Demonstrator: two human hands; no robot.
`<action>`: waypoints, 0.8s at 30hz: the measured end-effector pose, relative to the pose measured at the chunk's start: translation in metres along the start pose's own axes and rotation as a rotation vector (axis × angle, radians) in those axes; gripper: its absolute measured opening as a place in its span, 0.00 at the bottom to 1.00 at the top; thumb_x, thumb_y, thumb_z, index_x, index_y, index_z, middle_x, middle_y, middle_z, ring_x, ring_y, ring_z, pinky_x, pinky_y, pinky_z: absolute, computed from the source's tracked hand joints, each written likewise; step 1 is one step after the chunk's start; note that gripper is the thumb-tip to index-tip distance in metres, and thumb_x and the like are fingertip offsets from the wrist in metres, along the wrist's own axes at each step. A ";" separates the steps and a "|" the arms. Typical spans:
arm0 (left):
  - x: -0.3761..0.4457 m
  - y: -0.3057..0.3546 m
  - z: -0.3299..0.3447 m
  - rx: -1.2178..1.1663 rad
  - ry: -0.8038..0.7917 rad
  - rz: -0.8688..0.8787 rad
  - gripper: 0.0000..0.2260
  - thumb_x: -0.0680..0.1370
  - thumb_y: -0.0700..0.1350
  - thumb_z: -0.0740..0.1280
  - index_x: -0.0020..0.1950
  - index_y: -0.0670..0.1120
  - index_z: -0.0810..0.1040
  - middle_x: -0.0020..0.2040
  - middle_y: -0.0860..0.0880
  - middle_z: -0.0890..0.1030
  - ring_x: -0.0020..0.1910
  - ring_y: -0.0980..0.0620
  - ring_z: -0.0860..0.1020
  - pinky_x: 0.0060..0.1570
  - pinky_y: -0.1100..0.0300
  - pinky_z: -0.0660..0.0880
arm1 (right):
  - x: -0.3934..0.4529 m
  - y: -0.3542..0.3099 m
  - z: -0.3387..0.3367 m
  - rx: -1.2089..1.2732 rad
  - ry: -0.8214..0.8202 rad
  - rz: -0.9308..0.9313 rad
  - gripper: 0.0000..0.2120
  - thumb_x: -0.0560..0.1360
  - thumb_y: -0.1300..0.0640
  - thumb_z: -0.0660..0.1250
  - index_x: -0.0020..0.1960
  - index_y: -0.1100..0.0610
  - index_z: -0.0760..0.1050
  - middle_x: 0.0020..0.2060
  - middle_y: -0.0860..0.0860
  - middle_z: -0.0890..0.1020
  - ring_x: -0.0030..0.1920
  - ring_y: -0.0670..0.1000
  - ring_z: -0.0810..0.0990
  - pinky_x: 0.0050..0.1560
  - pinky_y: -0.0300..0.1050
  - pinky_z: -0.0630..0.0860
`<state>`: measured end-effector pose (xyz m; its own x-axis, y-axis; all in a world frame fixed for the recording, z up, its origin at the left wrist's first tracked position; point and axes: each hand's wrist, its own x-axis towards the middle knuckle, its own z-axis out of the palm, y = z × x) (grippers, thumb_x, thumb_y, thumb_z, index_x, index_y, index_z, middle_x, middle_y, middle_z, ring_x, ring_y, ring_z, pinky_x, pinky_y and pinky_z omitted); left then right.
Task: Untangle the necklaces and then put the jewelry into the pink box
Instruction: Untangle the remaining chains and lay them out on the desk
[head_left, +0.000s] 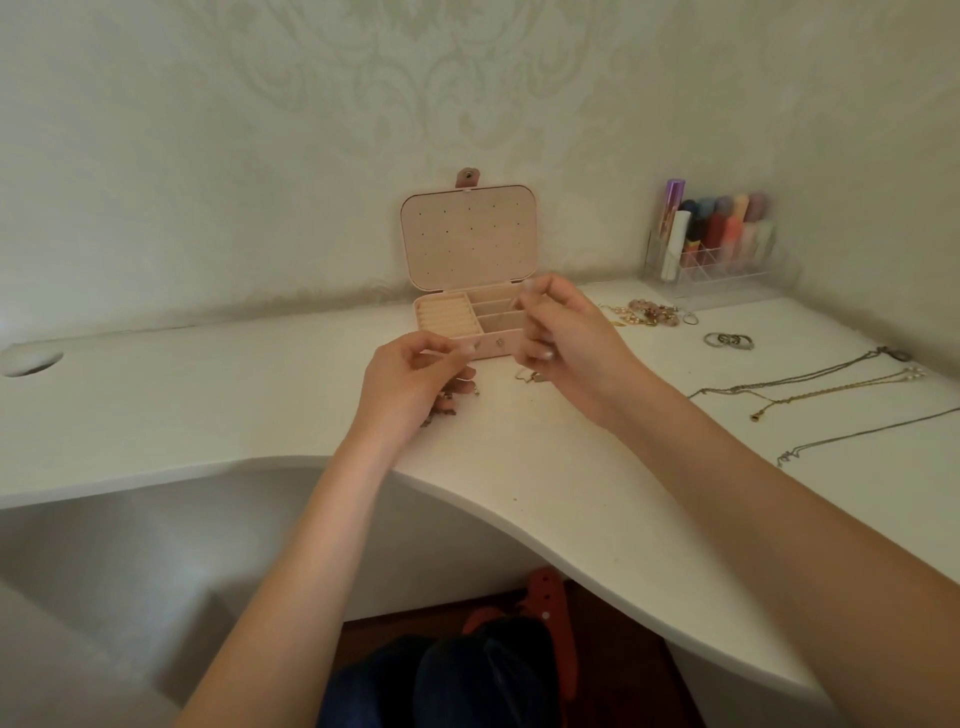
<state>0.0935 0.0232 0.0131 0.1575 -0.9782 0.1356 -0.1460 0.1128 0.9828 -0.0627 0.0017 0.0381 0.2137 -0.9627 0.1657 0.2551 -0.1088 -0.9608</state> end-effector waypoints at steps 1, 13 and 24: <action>0.000 -0.001 0.000 0.003 -0.007 0.011 0.07 0.74 0.45 0.72 0.46 0.42 0.80 0.38 0.45 0.83 0.29 0.56 0.80 0.26 0.66 0.71 | 0.001 -0.002 -0.004 0.039 0.013 0.023 0.10 0.81 0.57 0.59 0.41 0.55 0.68 0.24 0.46 0.61 0.23 0.45 0.59 0.34 0.40 0.65; 0.002 -0.005 -0.001 0.141 -0.003 0.106 0.05 0.77 0.41 0.67 0.43 0.47 0.82 0.39 0.50 0.83 0.32 0.59 0.75 0.32 0.69 0.68 | 0.005 -0.010 -0.027 0.351 0.231 0.110 0.10 0.80 0.53 0.61 0.41 0.55 0.71 0.27 0.48 0.62 0.25 0.45 0.59 0.32 0.37 0.66; 0.006 -0.013 -0.002 0.416 0.280 0.141 0.06 0.77 0.43 0.64 0.44 0.47 0.80 0.34 0.52 0.79 0.34 0.53 0.76 0.33 0.62 0.69 | 0.005 -0.023 -0.038 -0.175 0.166 0.021 0.08 0.77 0.56 0.63 0.40 0.54 0.76 0.26 0.47 0.64 0.26 0.45 0.61 0.26 0.37 0.60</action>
<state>0.0979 0.0165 0.0015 0.3551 -0.8677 0.3478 -0.5515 0.1059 0.8274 -0.1028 -0.0102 0.0526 0.0553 -0.9913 0.1199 0.0820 -0.1151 -0.9900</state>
